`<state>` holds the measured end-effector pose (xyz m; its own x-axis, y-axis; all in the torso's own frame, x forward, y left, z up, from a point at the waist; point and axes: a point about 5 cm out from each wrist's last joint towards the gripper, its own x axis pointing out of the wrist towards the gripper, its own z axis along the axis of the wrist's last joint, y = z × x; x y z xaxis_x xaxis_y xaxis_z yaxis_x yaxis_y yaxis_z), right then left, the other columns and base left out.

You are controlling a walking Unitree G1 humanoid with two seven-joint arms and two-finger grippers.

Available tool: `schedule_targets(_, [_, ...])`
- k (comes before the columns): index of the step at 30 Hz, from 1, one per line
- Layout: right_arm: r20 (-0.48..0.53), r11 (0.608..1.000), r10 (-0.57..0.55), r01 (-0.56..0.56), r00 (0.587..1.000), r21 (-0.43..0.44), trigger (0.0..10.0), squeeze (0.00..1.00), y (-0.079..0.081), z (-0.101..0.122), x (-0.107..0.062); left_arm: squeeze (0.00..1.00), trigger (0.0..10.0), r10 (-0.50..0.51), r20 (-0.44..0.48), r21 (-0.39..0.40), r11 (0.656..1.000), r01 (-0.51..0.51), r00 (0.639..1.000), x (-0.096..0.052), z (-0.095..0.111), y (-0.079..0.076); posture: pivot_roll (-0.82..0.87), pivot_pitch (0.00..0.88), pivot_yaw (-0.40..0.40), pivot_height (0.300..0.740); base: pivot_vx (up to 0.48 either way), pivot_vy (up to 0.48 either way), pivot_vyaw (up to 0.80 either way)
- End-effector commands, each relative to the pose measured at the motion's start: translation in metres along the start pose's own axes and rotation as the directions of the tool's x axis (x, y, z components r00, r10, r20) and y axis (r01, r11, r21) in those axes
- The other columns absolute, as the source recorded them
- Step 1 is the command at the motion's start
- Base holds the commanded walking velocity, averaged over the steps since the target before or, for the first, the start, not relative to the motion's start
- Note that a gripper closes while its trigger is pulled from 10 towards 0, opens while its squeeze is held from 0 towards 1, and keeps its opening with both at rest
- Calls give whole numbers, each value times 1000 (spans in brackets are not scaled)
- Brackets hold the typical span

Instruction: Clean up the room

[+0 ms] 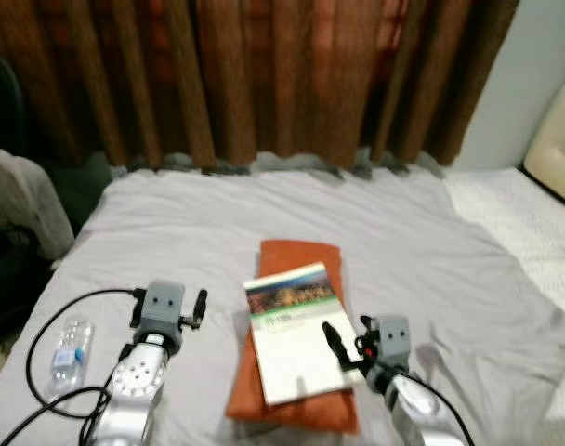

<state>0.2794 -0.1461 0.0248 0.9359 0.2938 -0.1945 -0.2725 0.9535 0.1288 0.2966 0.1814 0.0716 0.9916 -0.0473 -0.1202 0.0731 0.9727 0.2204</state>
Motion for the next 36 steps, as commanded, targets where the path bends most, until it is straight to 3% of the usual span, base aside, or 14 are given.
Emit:
schedule_targets(1, [8, 1000, -20, 20, 1000, -2, 10000, 0, -7, 4, 0, 0, 10000, -23, 6, 11, 1000, 23, 1000, 2, 3, -6, 70, 0, -31, 740, 0, -416, 0])
schedule_targets(6, [5, 1000, -18, 18, 1000, -5, 10000, 0, -6, 4, 0, 0, 10000, 18, -23, 39, 999, -17, 1000, 4, -1, 1, 71, 0, -32, 740, 109, -158, 0])
schedule_targets(9, [4, 1000, -17, 17, 1000, -5, 10000, 0, -6, 4, -1, 0, 10000, 18, 8, -10, 1000, -18, 1000, 2, 1, 4, 73, 0, -34, 740, 0, 0, 0])
schedule_targets(21, [-11, 1000, 9, -9, 1000, 2, 10000, 0, -4, 2, 0, 0, 10000, 36, 7, -44, 998, -36, 999, 0, 1, 2, 75, 0, -40, 740, 465, 0, 0])
schedule_targets(27, [-79, 996, 58, -52, 995, 75, 10000, 0, 3, -5, 3, 0, 10000, 26, 2, -42, 999, -26, 1000, -1, 0, 0, 79, 0, -41, 740, 429, 0, 0])
schedule_targets(32, [-118, 992, 36, -21, 992, 124, 10000, 0, 4, -7, 10, 0, 10000, -15, 2, -5, 1000, 15, 1000, -2, 2, -4, 90, 0, -37, 740, 324, 0, 0])
schedule_targets(36, [-174, 981, 15, 19, 985, 195, 10000, 0, 7, -11, 21, 0, 10000, -26, 18, -28, 999, 27, 999, -8, 7, -1, 111, 88, -27, 740, 0, 0, 0])
